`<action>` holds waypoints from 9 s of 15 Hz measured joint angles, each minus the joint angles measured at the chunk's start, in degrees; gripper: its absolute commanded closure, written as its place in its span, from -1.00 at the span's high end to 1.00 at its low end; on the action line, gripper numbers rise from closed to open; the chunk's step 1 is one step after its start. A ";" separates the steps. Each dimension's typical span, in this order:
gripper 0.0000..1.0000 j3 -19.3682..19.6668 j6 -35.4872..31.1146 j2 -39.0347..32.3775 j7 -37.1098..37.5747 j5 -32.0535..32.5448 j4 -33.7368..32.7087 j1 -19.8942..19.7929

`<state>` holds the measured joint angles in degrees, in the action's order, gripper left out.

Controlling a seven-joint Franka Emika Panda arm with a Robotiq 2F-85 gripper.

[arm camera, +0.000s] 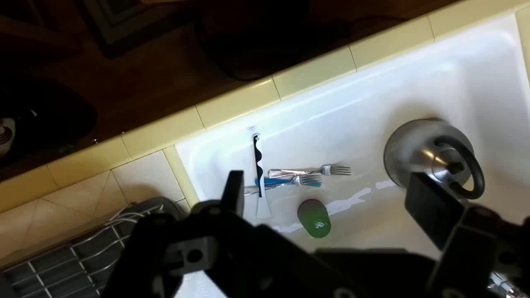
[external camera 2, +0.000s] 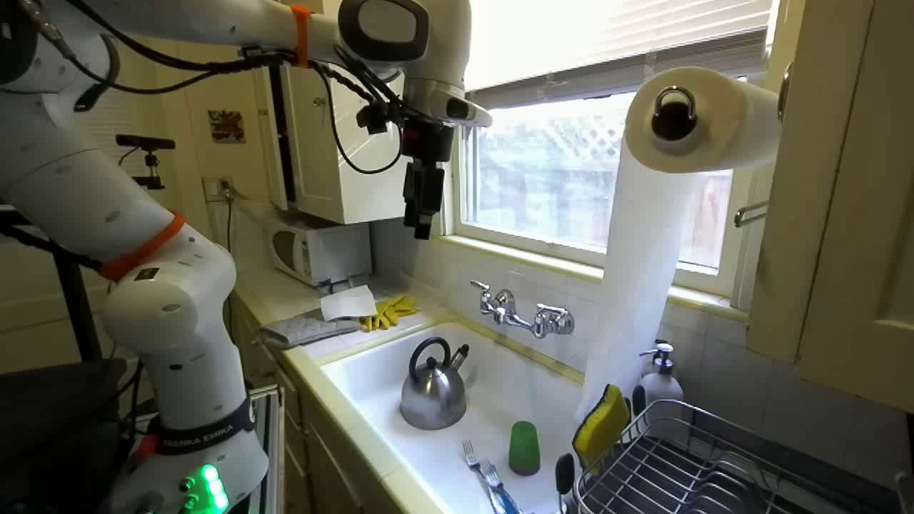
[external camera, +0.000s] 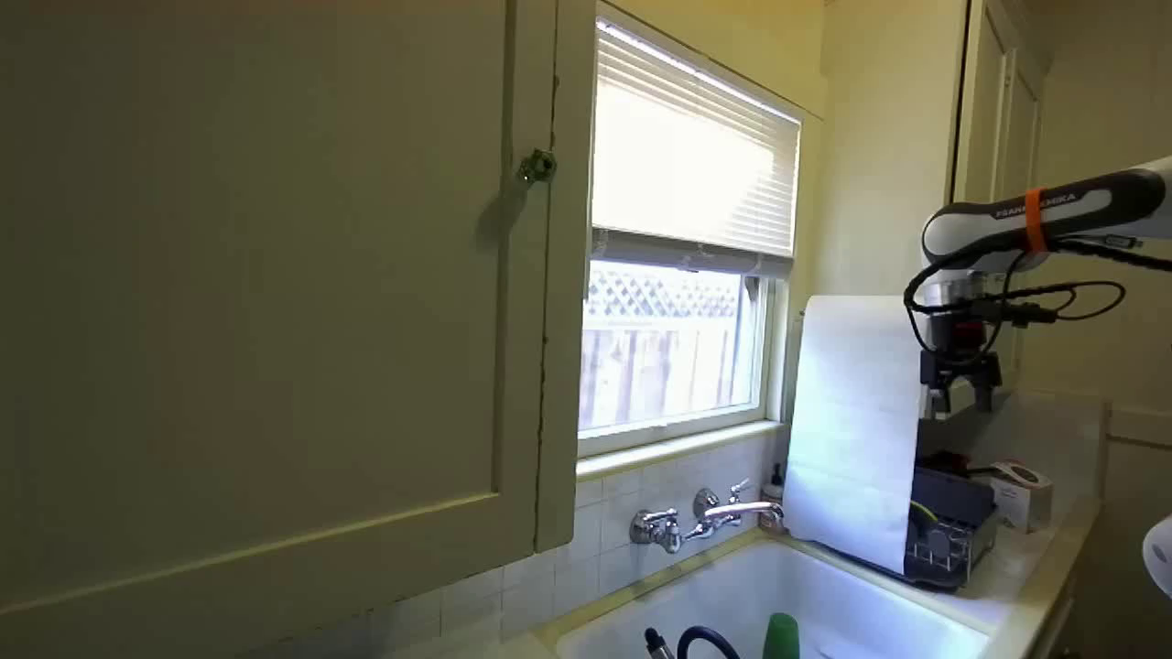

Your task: Roll up the paper towel roll

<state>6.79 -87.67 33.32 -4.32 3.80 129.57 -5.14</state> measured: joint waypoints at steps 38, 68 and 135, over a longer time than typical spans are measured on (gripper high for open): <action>-0.25 -5.20 -33.50 -22.67 6.38 25.41 -28.18 -1.82; -1.00 1.52 -45.06 -32.31 13.25 37.13 -38.99 -4.31; -1.00 3.63 -34.85 -37.39 2.75 25.25 -48.91 -4.00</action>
<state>10.42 -122.53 -4.07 -1.57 29.04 80.66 -9.14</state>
